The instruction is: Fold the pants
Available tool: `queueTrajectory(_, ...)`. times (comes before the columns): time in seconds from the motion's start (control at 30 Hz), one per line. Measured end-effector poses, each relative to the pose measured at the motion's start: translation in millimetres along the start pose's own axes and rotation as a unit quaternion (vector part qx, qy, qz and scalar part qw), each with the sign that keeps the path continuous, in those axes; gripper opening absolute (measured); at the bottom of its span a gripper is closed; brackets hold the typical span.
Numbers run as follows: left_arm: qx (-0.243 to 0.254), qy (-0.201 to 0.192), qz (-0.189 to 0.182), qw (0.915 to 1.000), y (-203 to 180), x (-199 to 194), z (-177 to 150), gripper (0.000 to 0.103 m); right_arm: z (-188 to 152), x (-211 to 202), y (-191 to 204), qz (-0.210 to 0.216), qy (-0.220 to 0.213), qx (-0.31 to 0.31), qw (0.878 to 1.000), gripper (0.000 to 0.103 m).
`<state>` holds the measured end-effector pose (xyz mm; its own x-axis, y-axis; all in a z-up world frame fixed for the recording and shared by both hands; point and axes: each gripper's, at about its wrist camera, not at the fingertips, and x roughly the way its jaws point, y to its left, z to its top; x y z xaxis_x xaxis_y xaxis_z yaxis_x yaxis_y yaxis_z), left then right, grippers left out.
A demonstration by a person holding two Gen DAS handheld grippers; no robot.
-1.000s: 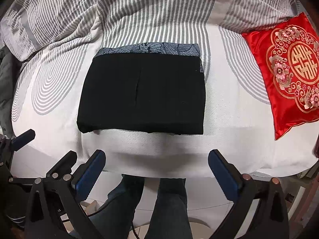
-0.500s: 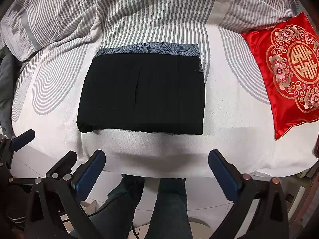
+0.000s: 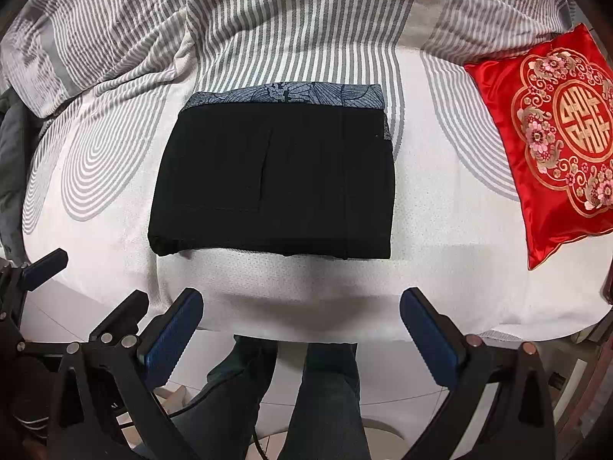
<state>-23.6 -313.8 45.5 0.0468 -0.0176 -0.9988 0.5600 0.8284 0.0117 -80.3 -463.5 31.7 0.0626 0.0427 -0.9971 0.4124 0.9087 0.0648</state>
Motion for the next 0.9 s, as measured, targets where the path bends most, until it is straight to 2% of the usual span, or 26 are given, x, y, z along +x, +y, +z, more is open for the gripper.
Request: queueTrajectory(0.9, 0.004, 0.001, 0.005, 1.0, -2.9, -1.0, 3.6, 0.103, 2.5, 0.7, -1.8, 0.003, 0.0, 0.001, 1.0, 0.103)
